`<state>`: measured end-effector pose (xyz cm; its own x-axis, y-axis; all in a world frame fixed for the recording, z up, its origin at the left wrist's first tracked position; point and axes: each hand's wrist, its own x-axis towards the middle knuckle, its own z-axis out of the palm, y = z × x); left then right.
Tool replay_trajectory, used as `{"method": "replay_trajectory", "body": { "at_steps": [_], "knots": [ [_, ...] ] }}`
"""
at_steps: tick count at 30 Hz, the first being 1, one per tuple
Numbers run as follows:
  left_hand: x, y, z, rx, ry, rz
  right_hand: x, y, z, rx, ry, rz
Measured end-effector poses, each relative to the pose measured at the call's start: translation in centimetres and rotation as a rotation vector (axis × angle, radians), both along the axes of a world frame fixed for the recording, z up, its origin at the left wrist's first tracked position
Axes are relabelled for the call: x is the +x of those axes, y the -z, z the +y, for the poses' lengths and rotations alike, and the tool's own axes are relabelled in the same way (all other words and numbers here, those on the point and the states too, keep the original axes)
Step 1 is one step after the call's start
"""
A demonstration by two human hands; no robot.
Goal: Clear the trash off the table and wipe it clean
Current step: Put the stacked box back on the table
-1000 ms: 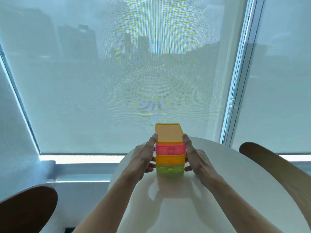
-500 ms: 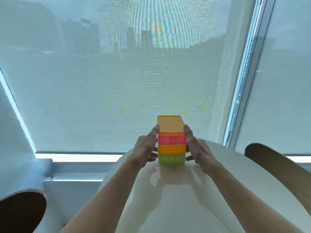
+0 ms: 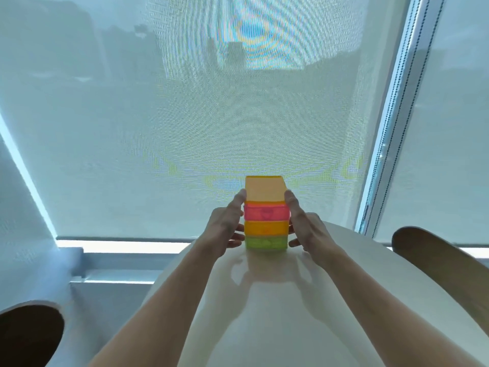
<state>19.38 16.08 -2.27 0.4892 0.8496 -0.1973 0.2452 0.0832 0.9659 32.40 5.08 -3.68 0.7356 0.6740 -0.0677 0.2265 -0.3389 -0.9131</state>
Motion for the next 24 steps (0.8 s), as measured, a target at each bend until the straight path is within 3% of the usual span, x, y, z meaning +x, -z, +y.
{"method": "replay_trajectory", "body": {
  "at_steps": [6, 11, 17, 24],
  "knots": [
    [0.0, -0.5, -0.1, -0.038, 0.011, 0.014, -0.1, -0.8, -0.6, -0.048, -0.01, 0.013],
    [-1.3, -0.8, 0.9, -0.031, -0.096, -0.03, -0.1, -1.1, -0.8, -0.014, -0.081, 0.027],
    [-1.8, -0.6, 1.1, -0.016, -0.082, -0.012, -0.2, -0.8, -0.6, -0.009, -0.005, 0.07],
    [-2.8, -0.7, 0.9, 0.018, -0.077, 0.008, -2.2, -2.5, -1.7, 0.134, 0.22, -0.266]
  ]
}}
